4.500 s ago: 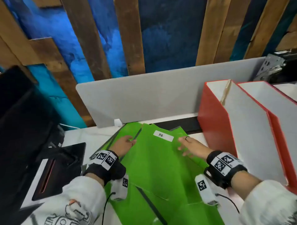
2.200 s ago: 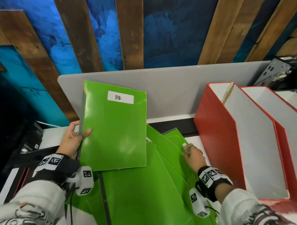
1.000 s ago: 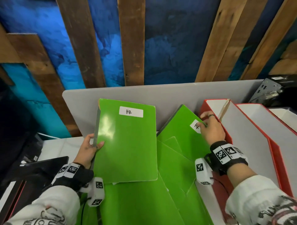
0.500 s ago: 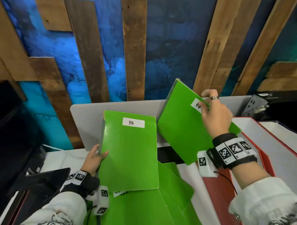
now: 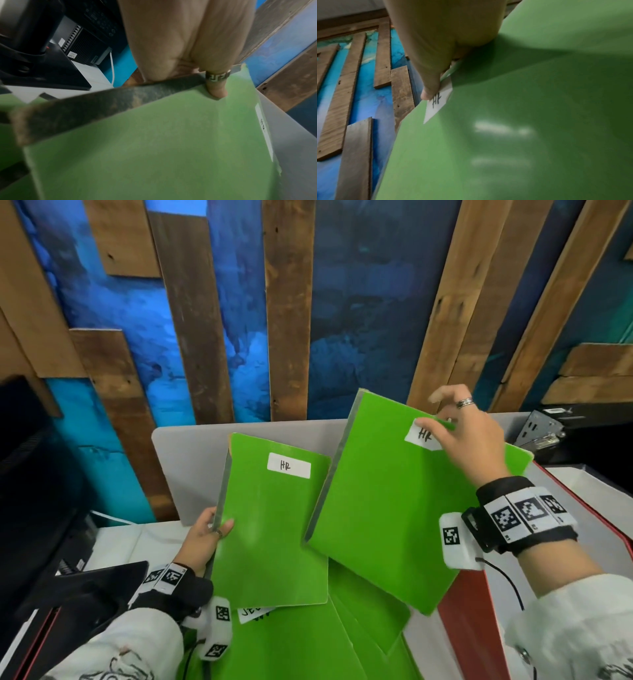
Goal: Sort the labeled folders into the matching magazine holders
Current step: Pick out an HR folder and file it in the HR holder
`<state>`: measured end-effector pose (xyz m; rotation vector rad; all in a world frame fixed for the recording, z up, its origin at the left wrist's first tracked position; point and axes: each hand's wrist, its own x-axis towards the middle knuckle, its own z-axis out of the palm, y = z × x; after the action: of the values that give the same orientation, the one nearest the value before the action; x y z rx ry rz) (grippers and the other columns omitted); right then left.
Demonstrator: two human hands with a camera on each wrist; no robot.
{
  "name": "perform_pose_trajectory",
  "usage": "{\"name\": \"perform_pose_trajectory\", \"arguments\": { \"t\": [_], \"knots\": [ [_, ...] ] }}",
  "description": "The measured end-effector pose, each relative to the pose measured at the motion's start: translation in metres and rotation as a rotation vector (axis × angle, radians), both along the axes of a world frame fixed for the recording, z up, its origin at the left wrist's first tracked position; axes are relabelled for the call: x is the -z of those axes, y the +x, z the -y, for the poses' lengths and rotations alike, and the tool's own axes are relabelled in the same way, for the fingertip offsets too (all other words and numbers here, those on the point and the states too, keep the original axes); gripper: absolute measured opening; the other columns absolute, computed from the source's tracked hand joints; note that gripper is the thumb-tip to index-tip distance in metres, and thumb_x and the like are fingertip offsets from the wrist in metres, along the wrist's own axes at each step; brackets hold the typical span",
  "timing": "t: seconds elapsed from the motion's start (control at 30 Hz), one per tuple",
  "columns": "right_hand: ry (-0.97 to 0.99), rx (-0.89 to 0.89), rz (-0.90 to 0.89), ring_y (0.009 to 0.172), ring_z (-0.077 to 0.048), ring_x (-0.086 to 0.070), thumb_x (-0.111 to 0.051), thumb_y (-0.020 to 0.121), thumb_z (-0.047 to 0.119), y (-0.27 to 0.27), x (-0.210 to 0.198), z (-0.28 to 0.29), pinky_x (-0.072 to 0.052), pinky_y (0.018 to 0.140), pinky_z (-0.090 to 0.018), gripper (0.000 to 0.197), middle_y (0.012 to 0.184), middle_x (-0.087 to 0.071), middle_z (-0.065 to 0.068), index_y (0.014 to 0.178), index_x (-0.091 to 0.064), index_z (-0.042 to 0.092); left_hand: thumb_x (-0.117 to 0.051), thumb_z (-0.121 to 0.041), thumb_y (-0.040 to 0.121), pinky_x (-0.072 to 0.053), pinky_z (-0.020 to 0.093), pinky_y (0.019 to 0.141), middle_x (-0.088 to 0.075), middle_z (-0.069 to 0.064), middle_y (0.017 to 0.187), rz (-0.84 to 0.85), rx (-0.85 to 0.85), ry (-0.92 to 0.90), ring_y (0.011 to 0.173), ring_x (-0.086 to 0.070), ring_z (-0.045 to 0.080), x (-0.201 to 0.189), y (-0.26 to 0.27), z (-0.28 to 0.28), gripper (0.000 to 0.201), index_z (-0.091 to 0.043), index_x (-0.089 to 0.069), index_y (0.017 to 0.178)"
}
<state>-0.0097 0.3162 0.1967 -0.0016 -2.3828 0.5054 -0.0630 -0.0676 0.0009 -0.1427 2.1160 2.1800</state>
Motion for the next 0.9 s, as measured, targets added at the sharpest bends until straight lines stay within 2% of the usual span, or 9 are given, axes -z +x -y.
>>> {"name": "perform_pose_trajectory", "arguments": {
  "t": [0.2,0.27,0.4,0.53,0.6,0.67,0.77,0.83,0.9],
  "knots": [
    [-0.165,-0.244,0.221,0.075,-0.021,-0.063,-0.066,0.083,0.033,-0.019,0.039,0.019,-0.050,0.077,-0.043,0.032,0.073,-0.062,0.009,0.106,-0.044,0.030,-0.050,-0.012,0.094,-0.046,0.040,0.077,-0.060,0.018,0.091,-0.018,0.109,0.080,0.077,-0.058,0.025,-0.018,0.009,-0.026,0.005,-0.015,-0.052,0.091],
    [-0.226,-0.271,0.255,0.074,-0.017,-0.061,-0.068,0.082,0.030,-0.024,0.052,0.025,-0.048,0.083,-0.044,0.031,0.069,-0.061,0.012,0.102,-0.044,0.033,-0.050,-0.014,0.094,-0.045,0.037,0.075,-0.057,0.018,0.092,-0.036,0.162,0.095,0.081,-0.055,0.024,-0.024,0.013,-0.036,0.003,-0.013,-0.051,0.092],
    [-0.302,-0.273,0.250,0.075,-0.023,-0.064,-0.070,0.081,0.026,-0.027,0.067,0.040,-0.049,0.082,-0.045,0.035,0.066,-0.060,0.013,0.091,-0.042,0.043,-0.056,-0.019,0.091,-0.045,0.036,0.074,-0.057,0.015,0.095,-0.084,0.264,0.113,0.083,-0.054,0.023,-0.036,0.023,-0.055,0.006,-0.015,-0.052,0.090],
    [-0.388,-0.275,0.200,0.077,-0.024,-0.065,-0.071,0.080,0.024,-0.030,0.071,0.048,-0.049,0.084,-0.044,0.037,0.068,-0.062,0.014,0.085,-0.042,0.045,-0.071,-0.062,0.061,-0.044,0.036,0.088,-0.065,0.005,0.099,-0.126,0.314,0.092,0.094,-0.059,0.018,-0.044,0.030,-0.069,0.050,-0.023,-0.058,0.089],
    [-0.429,-0.272,0.180,0.079,-0.022,-0.065,-0.072,0.080,0.024,-0.032,0.072,0.051,-0.048,0.082,-0.040,0.036,0.071,-0.064,0.013,0.085,-0.042,0.043,-0.073,-0.068,0.053,-0.040,0.038,0.092,-0.064,0.002,0.096,-0.126,0.318,0.091,0.095,-0.055,0.018,-0.042,0.031,-0.074,0.060,-0.022,-0.057,0.089],
    [-0.459,-0.264,0.149,0.079,-0.017,-0.065,-0.072,0.079,0.024,-0.032,0.071,0.054,-0.047,0.078,-0.033,0.036,0.073,-0.066,0.011,0.086,-0.042,0.042,-0.081,-0.059,0.051,-0.041,0.039,0.097,-0.067,-0.003,0.103,-0.103,0.335,0.075,0.102,-0.058,0.019,-0.039,0.031,-0.079,0.062,-0.022,-0.059,0.096],
    [-0.514,-0.250,0.129,0.075,-0.004,-0.062,-0.073,0.078,0.024,-0.031,0.073,0.057,-0.043,0.072,-0.019,0.036,0.071,-0.066,0.011,0.085,-0.042,0.041,-0.081,-0.023,0.065,-0.041,0.044,0.105,-0.066,0.001,0.118,-0.109,0.356,0.030,0.116,-0.058,0.025,-0.037,0.034,-0.087,0.051,-0.021,-0.057,0.111],
    [-0.505,-0.167,0.043,0.086,-0.005,-0.059,-0.074,0.077,0.028,-0.028,0.081,0.053,-0.041,0.085,-0.028,0.035,0.080,-0.067,0.011,0.091,-0.044,0.040,-0.071,-0.003,0.075,-0.041,0.041,0.105,-0.065,0.001,0.118,-0.118,0.311,0.049,0.114,-0.057,0.023,-0.035,0.034,-0.088,0.042,-0.019,-0.055,0.111],
    [-0.480,0.007,-0.047,0.110,-0.016,-0.049,-0.075,0.074,0.035,-0.025,0.092,0.043,-0.035,0.098,-0.038,0.046,0.108,-0.063,0.003,0.112,-0.049,0.028,-0.073,-0.005,0.075,-0.041,0.043,0.104,-0.065,0.003,0.116,-0.131,0.276,0.133,0.113,-0.056,0.024,-0.035,0.033,-0.084,0.041,-0.019,-0.056,0.109]
  ]
}}
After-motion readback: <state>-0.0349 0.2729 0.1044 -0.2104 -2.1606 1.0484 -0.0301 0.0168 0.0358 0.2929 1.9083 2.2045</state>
